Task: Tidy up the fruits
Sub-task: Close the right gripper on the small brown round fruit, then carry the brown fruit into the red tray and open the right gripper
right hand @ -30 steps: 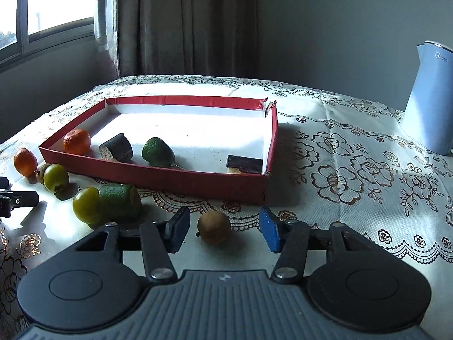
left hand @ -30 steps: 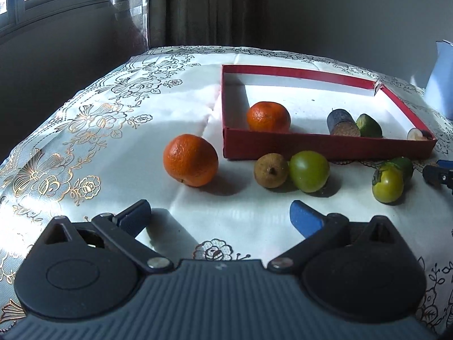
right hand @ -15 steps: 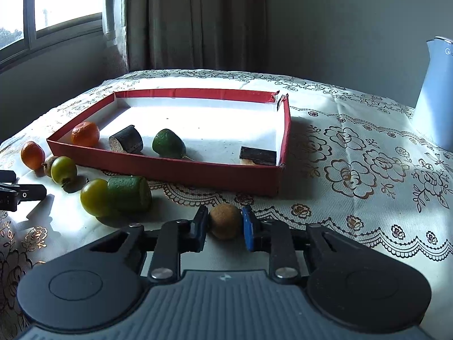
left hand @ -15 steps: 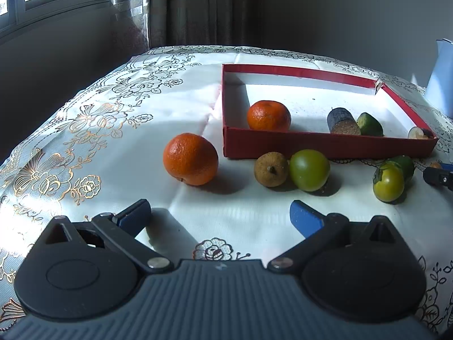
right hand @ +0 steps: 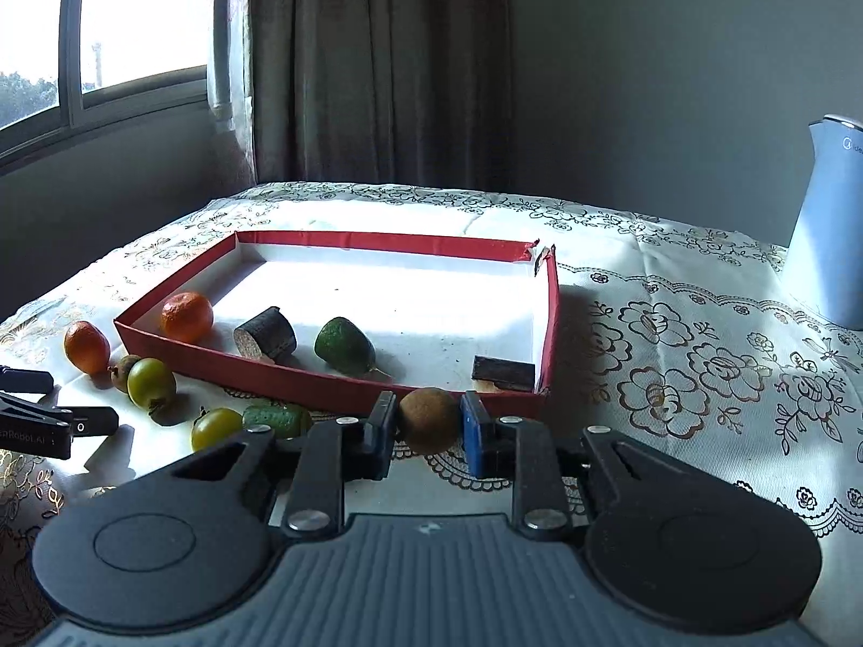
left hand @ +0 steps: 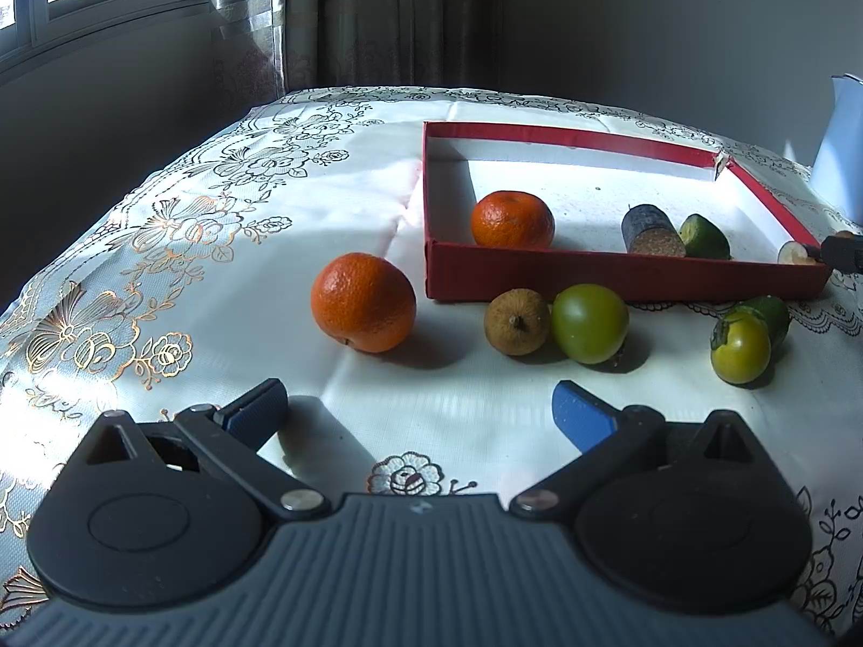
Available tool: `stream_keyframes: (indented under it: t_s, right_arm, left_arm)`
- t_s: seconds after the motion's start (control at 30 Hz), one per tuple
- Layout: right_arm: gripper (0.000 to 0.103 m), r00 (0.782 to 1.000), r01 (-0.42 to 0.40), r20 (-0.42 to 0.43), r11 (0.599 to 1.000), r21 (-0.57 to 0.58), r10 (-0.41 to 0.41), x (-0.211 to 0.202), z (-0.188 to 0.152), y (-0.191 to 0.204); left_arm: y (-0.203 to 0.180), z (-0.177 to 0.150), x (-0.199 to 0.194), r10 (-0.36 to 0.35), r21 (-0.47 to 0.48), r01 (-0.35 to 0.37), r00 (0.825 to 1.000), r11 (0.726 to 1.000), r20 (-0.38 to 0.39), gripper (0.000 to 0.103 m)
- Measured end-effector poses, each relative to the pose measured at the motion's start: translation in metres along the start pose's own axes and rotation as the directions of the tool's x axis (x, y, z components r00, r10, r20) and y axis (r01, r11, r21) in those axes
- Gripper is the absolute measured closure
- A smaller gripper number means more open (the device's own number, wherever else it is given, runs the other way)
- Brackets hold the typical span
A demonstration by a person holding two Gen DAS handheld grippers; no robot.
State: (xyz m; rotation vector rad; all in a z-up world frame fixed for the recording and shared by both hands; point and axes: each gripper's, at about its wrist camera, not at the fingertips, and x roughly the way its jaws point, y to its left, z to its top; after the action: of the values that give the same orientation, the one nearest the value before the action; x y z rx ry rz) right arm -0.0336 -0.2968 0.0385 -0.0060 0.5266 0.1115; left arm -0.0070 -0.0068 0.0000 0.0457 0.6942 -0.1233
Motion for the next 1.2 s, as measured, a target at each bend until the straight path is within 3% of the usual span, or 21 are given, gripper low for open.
stream_keyframes:
  t_s: [0.2, 0.5, 0.9, 1.03, 1.13, 1.2]
  right_arm:
    - [0.079, 1.0, 0.015, 0.004, 0.999, -0.03, -0.015, 0.027, 0.02, 0.003]
    - [0.078, 0.999, 0.023, -0.04, 1.0, 0.004, -0.023, 0.054, 0.014, -0.003]
    - [0.078, 0.999, 0.019, 0.031, 0.996, 0.091, -0.021, 0.001, 0.001, -0.019]
    - [0.067, 0.998, 0.059, -0.011, 0.992, 0.111, -0.058, -0.013, -0.024, -0.027]
    - [0.047, 0.996, 0.089, -0.032, 0.987, 0.134, -0.085, -0.013, -0.04, -0.035]
    - [0.046, 0.996, 0.089, -0.045, 0.984, 0.153, -0.083, -0.009, -0.046, -0.038]
  left_arm:
    - [0.0, 0.0, 0.0, 0.0, 0.0, 0.0, 1.0, 1.0, 0.0, 0.0]
    - [0.0, 0.0, 0.0, 0.0, -0.001, 0.0, 1.0, 1.0, 0.0, 0.0]
    - [0.0, -0.001, 0.0, 0.002, -0.001, -0.002, 1.0, 1.0, 0.001, 0.0]
    - [0.0, -0.001, 0.0, 0.003, -0.002, -0.003, 1.0, 1.0, 0.001, 0.0]
    - [0.0, -0.003, -0.002, 0.004, -0.005, -0.004, 1.0, 1.0, 0.006, 0.0]
    - [0.002, -0.005, -0.005, -0.003, -0.014, 0.003, 1.0, 1.0, 0.014, 0.0]
